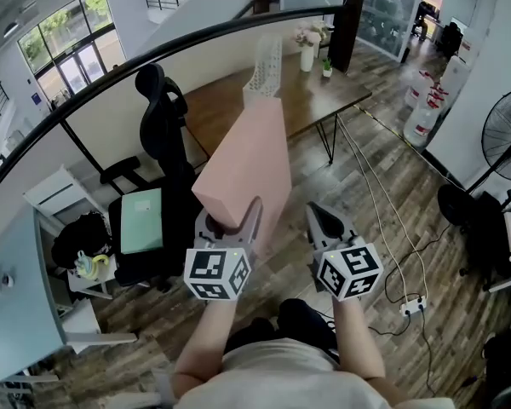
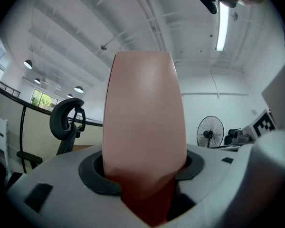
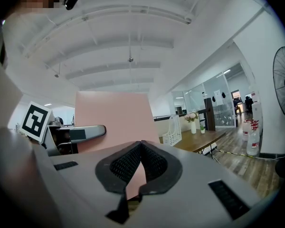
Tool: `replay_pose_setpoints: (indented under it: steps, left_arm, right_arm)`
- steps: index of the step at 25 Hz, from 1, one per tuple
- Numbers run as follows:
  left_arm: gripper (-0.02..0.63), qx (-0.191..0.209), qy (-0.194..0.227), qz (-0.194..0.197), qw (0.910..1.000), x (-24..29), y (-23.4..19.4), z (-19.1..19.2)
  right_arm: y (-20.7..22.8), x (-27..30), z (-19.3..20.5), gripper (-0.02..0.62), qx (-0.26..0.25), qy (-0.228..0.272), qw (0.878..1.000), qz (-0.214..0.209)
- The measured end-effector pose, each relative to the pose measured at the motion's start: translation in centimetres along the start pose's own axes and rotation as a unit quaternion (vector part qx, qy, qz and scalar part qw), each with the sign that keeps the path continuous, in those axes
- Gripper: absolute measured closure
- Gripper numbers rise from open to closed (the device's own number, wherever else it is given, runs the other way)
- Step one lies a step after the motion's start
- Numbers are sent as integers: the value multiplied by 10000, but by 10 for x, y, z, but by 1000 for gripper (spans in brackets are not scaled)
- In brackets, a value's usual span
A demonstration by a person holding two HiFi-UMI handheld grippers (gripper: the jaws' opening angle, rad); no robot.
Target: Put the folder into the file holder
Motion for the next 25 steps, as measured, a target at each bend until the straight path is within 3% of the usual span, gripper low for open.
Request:
replay_pose_setpoints:
  steps: [10,25]
  left_arm:
    - [313,-15,62,-72,10000,39,-13,3]
    - [313,118,342,-461,9983,189,-8,-24]
  right_arm:
    - [31,36,6,586,78,-56,9999,-110]
    - [163,135,-38,586,11,175,9982,-581]
Point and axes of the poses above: the fingertips, and each gripper's own axes: x forward along the fingers, y to its right, z out of its underside, the point moved 5 cm from there along -x, backward along the fingers, and after that the axes turned 13 degrees about -z, right-handed, at the moved point
